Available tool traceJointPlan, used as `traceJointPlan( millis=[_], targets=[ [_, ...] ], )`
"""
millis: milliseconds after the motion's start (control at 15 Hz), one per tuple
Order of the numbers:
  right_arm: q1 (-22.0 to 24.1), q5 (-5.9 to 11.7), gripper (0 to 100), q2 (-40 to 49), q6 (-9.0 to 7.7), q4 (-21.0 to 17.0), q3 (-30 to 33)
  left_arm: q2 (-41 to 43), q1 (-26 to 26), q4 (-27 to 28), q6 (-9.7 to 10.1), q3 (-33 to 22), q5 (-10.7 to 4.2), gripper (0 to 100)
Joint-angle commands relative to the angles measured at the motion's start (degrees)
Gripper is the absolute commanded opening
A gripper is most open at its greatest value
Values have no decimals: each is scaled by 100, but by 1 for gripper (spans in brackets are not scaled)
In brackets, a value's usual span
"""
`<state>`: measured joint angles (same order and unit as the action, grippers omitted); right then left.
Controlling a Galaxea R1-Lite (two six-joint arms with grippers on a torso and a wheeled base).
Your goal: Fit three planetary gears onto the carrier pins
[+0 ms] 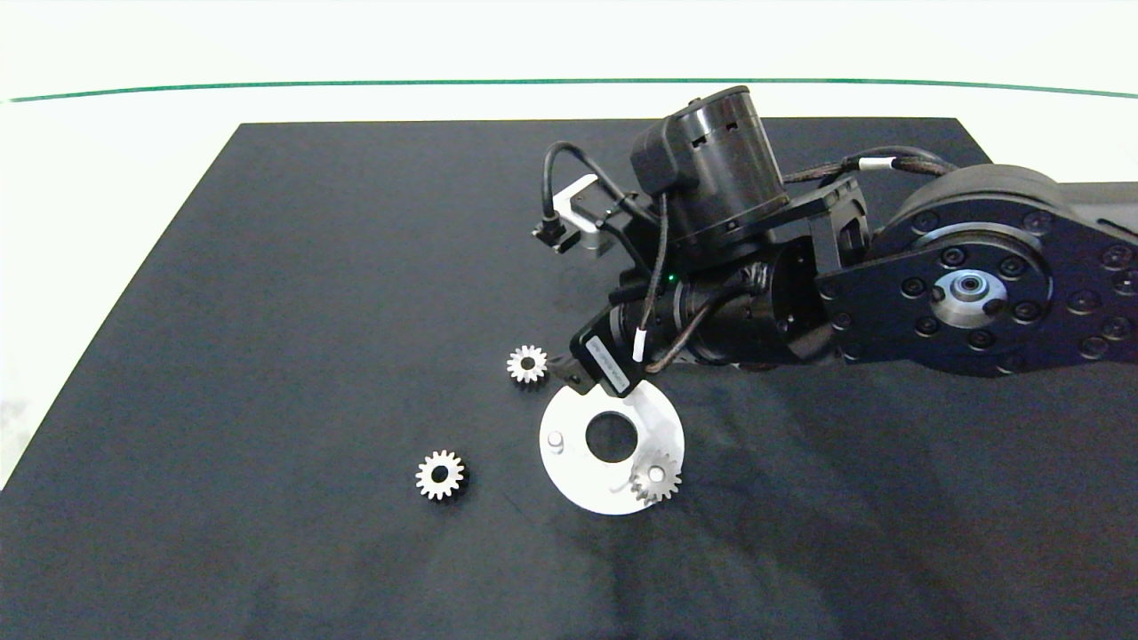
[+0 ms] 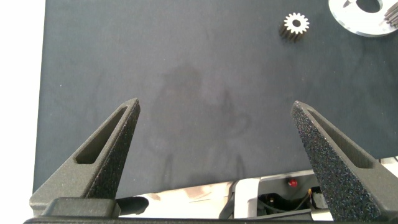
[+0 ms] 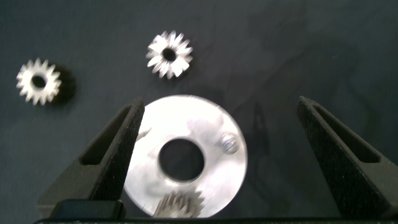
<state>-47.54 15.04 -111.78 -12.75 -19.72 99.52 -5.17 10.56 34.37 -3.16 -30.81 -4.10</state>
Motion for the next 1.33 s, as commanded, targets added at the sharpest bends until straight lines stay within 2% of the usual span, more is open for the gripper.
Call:
traceJointPlan(
  millis=[67,200,400,533,600,733,800,1000,1067,1133,1267,1333],
  targets=[
    [8,7,100,-301,-17,-278,401,16,-1,18,-1,-4,-3,100],
    [-71,7,100,-406,-8,-506,559,7,-1,18,-1,-4,-3,100],
    [-159,7,100,-556,-17,-532,638,7,-1,18,-1,-4,-3,100],
    [-132,16,100,-433,-17,-682,463,7,-1,18,8,-13,-3,100],
    [-115,51,100,-81,27,-787,269,7,8,9,34,-31,-3,100],
    [-27,78,100,973,423,-840,-284,-28,8,9,70,-31,-21,100],
    [184,95,100,1483,510,-919,-680,-72,8,9,70,-22,-30,100],
    [553,614,100,3294,484,-1033,-2403,-318,8,0,43,-22,-47,100],
    [623,631,100,3812,475,-1042,-2807,-485,25,-26,17,-22,-47,100],
    [720,658,100,4278,484,-1042,-3176,-731,122,-123,-80,-22,-56,100],
    [984,667,100,4999,484,-1121,-3668,-1285,210,-624,-396,-31,-47,100],
    [1160,693,100,5350,484,-1271,-3809,-1636,201,-861,-633,-31,-47,100]
  ],
)
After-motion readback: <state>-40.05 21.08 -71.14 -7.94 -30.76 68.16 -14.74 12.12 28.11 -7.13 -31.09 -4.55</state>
